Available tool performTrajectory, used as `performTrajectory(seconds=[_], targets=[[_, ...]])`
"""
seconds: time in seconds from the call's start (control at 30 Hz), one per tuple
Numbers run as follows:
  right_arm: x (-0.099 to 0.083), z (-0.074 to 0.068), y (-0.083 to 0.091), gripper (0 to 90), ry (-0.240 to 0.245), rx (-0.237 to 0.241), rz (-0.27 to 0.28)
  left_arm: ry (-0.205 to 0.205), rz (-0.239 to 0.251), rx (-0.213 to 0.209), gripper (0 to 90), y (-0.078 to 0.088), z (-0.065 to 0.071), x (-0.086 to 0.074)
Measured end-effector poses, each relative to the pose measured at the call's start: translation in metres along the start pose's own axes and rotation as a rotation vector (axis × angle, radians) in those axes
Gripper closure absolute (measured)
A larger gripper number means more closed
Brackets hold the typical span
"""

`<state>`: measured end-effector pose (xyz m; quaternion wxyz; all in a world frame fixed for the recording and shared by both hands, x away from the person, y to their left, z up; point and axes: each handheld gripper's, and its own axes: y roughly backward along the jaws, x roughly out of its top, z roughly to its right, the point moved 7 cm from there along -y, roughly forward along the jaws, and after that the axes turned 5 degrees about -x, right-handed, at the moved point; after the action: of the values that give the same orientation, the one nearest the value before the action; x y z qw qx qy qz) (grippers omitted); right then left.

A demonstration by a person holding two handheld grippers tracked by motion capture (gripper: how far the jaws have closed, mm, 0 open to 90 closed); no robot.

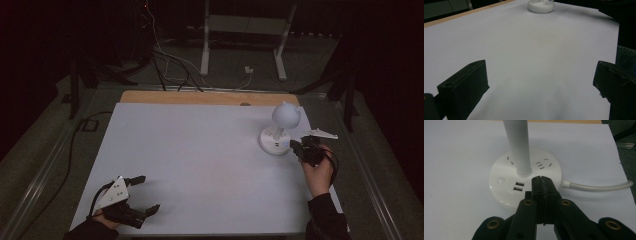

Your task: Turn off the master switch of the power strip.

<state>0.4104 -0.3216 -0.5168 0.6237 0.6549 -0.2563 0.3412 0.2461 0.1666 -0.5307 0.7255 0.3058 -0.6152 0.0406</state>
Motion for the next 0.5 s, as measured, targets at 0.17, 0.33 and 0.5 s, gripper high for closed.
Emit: performTrajectory(seconds=[0.17,0.33,0.5], targets=[[0.001,-0.001,-0.007,89.8,0.015,-0.009,0.008,0.001,0.0,0.002,0.3,0.0,0.0,0.0],[0.001,-0.001,-0.015,89.8,0.029,-0.023,0.011,0.002,0.0,0.001,0.3,0.0,0.0,0.0],[0.0,-0.001,-0.023,89.8,0.037,-0.042,0.008,0.001,-0.001,0.0,0.3,0.0,0.0,0.0]])
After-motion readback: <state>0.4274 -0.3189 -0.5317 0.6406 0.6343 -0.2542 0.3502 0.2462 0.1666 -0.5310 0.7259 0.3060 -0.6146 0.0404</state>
